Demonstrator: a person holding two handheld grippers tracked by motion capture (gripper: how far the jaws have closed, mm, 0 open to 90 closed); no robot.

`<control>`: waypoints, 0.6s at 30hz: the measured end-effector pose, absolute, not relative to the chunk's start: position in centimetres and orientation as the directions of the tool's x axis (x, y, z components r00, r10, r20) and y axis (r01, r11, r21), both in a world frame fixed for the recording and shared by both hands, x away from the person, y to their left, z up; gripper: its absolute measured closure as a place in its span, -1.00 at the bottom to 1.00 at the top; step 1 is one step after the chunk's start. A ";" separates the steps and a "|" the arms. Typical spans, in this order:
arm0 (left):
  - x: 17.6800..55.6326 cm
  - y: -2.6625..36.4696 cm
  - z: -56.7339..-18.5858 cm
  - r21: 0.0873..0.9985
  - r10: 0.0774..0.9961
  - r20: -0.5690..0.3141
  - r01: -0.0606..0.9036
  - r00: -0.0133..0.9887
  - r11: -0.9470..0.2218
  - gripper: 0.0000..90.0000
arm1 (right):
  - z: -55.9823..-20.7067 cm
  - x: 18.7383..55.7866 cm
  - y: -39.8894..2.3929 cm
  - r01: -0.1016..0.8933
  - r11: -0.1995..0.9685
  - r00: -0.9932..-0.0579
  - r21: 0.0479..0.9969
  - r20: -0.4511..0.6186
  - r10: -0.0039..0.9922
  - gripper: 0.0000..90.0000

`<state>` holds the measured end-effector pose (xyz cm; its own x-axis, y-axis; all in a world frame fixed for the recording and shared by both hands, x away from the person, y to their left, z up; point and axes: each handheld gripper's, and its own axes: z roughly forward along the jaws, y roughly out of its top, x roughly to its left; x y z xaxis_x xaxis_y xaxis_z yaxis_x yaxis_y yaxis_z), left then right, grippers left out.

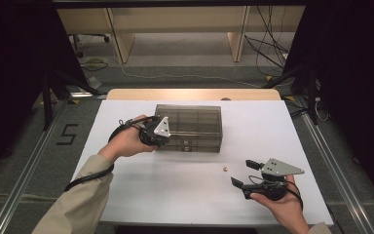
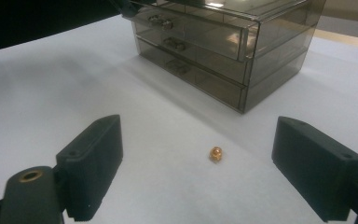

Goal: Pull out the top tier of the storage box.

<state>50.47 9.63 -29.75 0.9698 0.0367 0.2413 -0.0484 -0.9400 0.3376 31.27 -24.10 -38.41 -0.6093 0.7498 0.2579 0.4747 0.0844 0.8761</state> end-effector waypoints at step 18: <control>51.1 9.9 -29.5 0.338 -0.045 0.209 -0.115 0.977 -0.934 0.84 | -38.4 31.3 -24.1 0.474 0.084 -0.607 0.876 0.257 0.752 -0.62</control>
<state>51.07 9.91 -29.49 0.9770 -0.0448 0.2086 -0.1150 -0.9341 0.3381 31.25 -24.14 -38.40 -0.6072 0.7520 0.2565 0.4743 0.0840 0.8764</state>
